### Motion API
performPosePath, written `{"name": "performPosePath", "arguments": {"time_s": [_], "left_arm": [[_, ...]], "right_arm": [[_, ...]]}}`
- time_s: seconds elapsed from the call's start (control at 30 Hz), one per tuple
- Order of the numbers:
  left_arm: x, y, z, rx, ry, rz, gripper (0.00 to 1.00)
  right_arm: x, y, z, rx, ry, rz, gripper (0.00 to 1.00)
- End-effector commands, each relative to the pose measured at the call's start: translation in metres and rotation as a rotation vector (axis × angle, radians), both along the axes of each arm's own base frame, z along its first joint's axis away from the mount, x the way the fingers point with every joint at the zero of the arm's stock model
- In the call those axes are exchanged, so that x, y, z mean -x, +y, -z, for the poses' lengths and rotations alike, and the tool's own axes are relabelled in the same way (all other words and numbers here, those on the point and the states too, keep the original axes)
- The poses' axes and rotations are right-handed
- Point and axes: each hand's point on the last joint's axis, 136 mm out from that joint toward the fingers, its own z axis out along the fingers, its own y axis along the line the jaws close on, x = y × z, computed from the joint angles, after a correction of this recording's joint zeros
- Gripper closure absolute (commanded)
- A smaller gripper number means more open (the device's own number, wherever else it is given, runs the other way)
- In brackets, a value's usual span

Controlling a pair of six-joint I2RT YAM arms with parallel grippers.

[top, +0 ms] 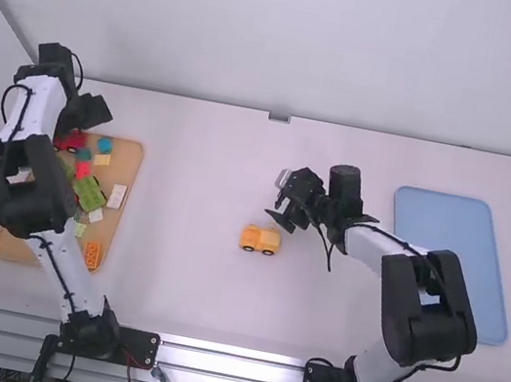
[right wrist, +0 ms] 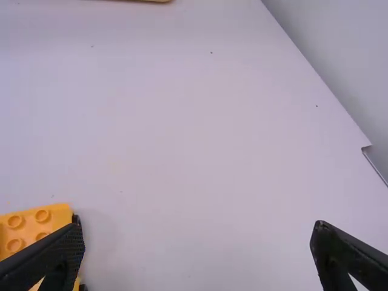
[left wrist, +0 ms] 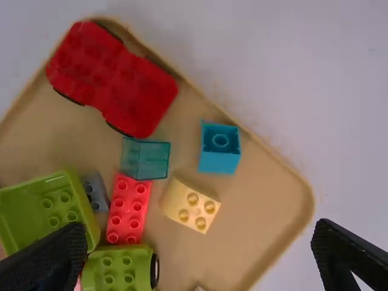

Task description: Assemble lego blocks to make yellow taxi

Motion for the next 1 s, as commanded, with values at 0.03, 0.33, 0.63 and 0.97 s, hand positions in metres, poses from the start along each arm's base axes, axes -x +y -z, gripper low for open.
{"name": "performPosePath", "arguments": {"time_s": [0.03, 0.33, 0.63, 0.97], "left_arm": [[-0.013, 0.001, 0.018, 0.032, 0.044, -0.027, 0.01], [-0.013, -0.01, 0.061, 0.171, 0.214, -0.053, 0.01], [0.022, -0.007, 0.059, 0.173, 0.3, -0.512, 0.01], [0.03, -0.008, 0.067, 0.171, 0.325, -0.573, 0.01]], "right_arm": [[-0.003, 0.003, -0.01, -0.016, -0.016, -0.002, 0.01], [-0.001, 0.008, -0.01, -0.013, -0.018, -0.013, 0.01], [-0.002, 0.008, -0.011, -0.014, -0.018, -0.011, 0.01], [0.0, 0.013, -0.013, -0.016, -0.026, -0.026, 0.01]]}}
